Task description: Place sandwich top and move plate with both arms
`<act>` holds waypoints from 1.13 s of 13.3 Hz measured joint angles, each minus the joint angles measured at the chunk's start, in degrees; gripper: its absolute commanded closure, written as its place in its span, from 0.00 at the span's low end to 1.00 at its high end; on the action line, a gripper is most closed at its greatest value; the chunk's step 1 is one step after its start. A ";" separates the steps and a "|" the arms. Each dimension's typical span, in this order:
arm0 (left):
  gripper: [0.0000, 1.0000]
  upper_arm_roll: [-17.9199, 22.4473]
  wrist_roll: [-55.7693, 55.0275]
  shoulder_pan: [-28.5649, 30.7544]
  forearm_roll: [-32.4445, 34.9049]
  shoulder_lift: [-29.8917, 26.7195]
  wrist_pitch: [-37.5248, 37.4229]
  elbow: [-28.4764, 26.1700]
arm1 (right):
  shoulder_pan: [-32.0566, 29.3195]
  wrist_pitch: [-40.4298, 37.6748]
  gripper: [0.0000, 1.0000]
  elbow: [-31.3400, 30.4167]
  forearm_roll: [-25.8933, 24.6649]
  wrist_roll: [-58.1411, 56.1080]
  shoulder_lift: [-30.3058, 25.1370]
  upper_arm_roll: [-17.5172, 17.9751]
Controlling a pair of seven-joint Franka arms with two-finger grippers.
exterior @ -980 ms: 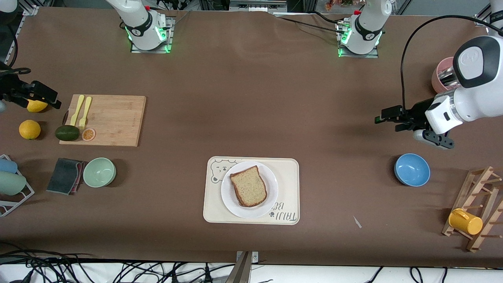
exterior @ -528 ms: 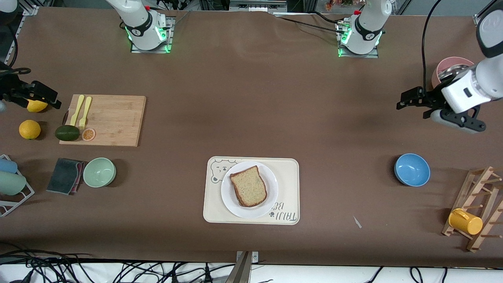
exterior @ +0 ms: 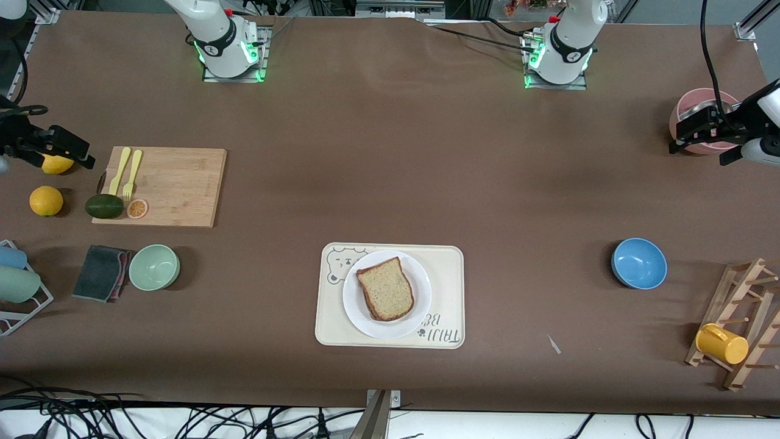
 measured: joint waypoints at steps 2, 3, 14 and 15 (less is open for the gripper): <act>0.00 0.21 -1.43 -1.25 2.57 1.32 -0.05 2.70 | 0.00 0.00 0.00 0.00 0.00 0.00 0.00 0.00; 0.00 1.68 -2.18 -3.63 2.87 2.37 -0.12 3.75 | 0.00 0.00 0.00 0.00 0.00 0.00 0.00 0.00; 0.00 16.46 -3.45 -19.17 2.94 5.05 -2.49 7.68 | 0.00 0.00 0.00 0.00 0.01 0.00 0.00 0.02; 0.00 16.50 -3.45 -19.17 2.94 5.07 -2.50 7.68 | 0.00 0.00 0.00 0.00 0.01 0.00 0.00 0.06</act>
